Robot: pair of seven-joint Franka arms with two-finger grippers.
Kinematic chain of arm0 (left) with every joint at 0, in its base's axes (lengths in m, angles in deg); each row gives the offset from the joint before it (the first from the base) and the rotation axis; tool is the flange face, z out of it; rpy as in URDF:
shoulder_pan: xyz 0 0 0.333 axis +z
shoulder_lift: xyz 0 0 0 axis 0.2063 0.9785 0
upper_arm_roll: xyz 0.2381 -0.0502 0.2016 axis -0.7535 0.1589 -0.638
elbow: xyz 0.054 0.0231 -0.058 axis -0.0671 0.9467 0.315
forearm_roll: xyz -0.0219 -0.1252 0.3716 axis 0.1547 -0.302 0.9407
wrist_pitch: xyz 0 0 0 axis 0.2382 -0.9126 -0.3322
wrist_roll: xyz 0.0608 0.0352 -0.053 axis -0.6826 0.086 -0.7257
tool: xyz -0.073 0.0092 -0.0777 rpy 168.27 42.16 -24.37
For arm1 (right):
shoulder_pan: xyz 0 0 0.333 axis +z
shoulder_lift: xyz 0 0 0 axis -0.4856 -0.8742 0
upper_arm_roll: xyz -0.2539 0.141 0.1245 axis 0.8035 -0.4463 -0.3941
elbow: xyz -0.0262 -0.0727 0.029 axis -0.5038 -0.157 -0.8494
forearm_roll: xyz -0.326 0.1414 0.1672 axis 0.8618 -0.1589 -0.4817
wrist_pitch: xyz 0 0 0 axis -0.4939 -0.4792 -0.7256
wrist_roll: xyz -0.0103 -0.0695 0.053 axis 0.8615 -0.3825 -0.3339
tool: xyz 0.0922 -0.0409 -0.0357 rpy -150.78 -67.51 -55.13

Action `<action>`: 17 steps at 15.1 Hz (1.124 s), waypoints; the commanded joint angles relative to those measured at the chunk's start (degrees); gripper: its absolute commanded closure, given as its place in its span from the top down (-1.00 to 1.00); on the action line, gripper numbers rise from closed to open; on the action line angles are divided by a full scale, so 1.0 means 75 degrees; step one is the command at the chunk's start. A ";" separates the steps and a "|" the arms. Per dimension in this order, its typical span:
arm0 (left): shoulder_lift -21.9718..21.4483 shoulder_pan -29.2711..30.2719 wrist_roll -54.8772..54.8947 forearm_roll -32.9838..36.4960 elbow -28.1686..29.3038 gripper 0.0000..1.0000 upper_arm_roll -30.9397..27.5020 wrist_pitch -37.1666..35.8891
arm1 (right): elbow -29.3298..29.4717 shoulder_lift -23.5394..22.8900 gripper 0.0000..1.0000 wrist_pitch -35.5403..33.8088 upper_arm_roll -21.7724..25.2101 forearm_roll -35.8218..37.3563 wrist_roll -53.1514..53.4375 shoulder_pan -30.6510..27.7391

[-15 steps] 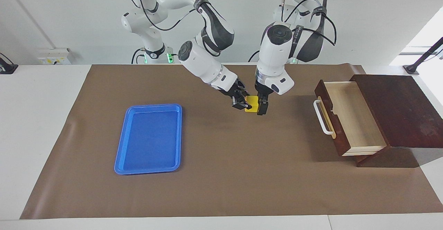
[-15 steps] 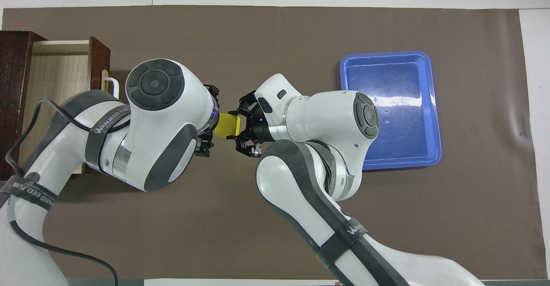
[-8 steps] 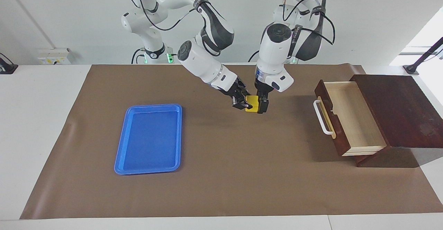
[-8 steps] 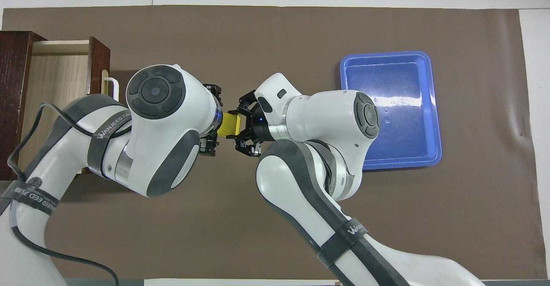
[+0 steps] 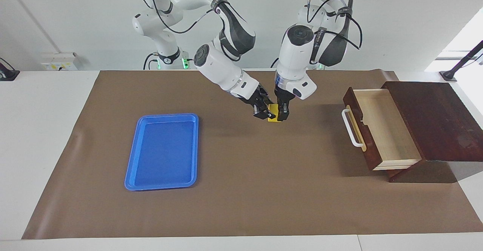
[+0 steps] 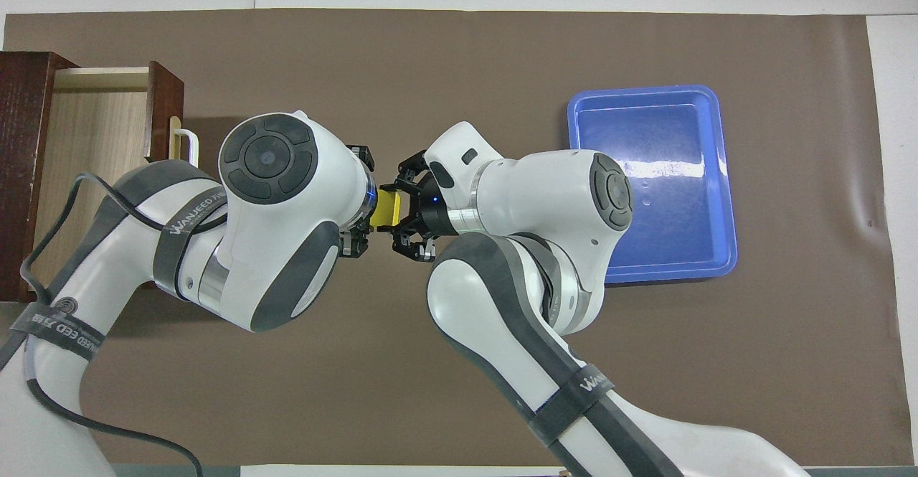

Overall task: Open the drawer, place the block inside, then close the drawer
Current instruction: 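Grasp the yellow block with the left gripper from the right gripper, then lower the block into the drawer with the left gripper while the right gripper withdraws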

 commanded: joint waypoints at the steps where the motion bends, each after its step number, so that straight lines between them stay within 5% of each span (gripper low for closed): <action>1: -0.0138 -0.0112 -0.0099 -0.0111 0.0194 -1.00 -0.0102 0.0109 | 0.0225 -0.0089 -1.00 -0.0160 -0.0014 -0.0129 0.0181 -0.0061; 3: -0.0138 -0.0112 -0.0099 -0.0111 0.0183 -1.00 -0.0102 0.0109 | 0.0236 -0.0112 -1.00 -0.0171 -0.0014 -0.0129 0.0251 -0.0061; 4: -0.0138 -0.0112 -0.0099 -0.0111 0.0182 -1.00 -0.0102 0.0097 | 0.0248 -0.0112 0.98 -0.0218 -0.0002 -0.0129 0.0402 -0.0061; 10: -0.0208 0.0063 0.0029 -0.0111 -0.0308 -1.00 -0.0172 -0.0604 | 0.0342 0.0039 1.00 -0.0873 0.0044 -0.0071 0.0684 -0.0447; 17: -0.0830 0.2475 0.2076 -0.0076 -0.0918 -1.00 -0.0184 -0.1660 | 0.0295 0.0519 1.00 -0.2314 0.0103 0.0816 0.1362 -0.2191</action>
